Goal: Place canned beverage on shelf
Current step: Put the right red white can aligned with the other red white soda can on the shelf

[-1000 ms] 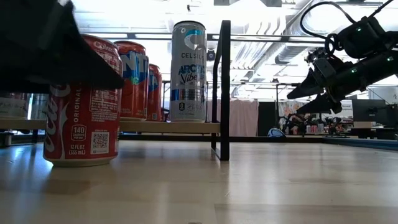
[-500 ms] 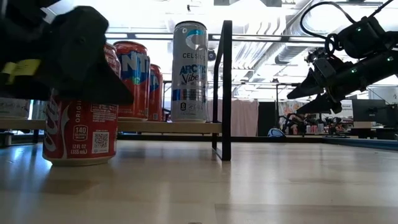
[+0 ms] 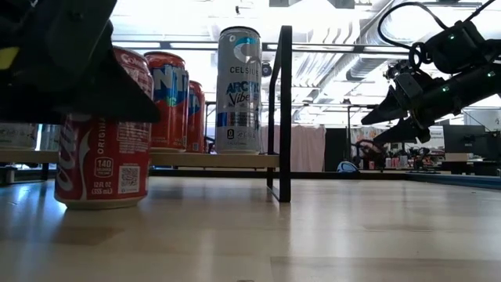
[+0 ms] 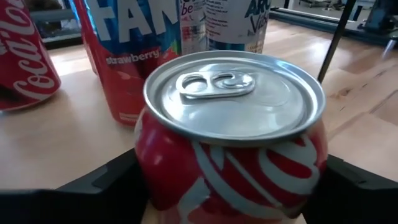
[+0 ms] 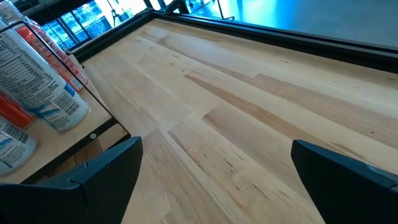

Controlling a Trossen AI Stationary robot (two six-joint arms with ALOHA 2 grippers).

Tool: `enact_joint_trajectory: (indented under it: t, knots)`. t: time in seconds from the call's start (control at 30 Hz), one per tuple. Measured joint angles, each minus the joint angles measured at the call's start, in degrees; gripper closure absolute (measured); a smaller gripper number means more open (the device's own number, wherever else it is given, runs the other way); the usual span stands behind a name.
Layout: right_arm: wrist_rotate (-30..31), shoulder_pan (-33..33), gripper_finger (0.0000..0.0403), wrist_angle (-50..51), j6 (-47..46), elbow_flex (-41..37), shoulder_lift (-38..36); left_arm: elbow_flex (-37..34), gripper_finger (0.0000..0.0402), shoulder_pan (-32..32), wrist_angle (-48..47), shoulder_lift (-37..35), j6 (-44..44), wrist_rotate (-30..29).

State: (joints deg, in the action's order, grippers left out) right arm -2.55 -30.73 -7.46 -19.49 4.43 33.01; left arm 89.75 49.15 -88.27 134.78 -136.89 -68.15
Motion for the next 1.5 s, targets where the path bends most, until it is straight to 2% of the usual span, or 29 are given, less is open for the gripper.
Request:
enact_joint_trajectory:
  t: [0.2, 0.6, 1.1, 1.27, 1.5]
  knots:
    - [0.0, 0.0, 0.0004, 0.0, 0.0, 0.0, 0.0, 3.1, 0.0142, 0.0, -0.2, 0.0, 1.4, 2.4]
    - [0.0, 0.0, 0.0004, 0.0, 0.0, 0.0, 0.0, 8.6, 0.0142, 0.4, -1.7, 0.1, 3.1, 4.4]
    - [0.0, 0.0, 0.0004, 0.0, 0.0, 0.0, 0.0, 10.3, 0.0139, 1.6, -1.6, -1.5, 1.3, 5.1]
    - [0.0, 0.0, 0.0004, 0.0, 0.0, 0.0, 0.0, 10.8, 0.0135, 1.7, -1.8, -3.7, 2.3, 10.5]
    - [0.0, 0.0, 0.0004, 0.0, 0.0, 0.0, 0.0, 9.5, 0.0133, 1.5, -1.8, -6.0, 5.0, 11.6]
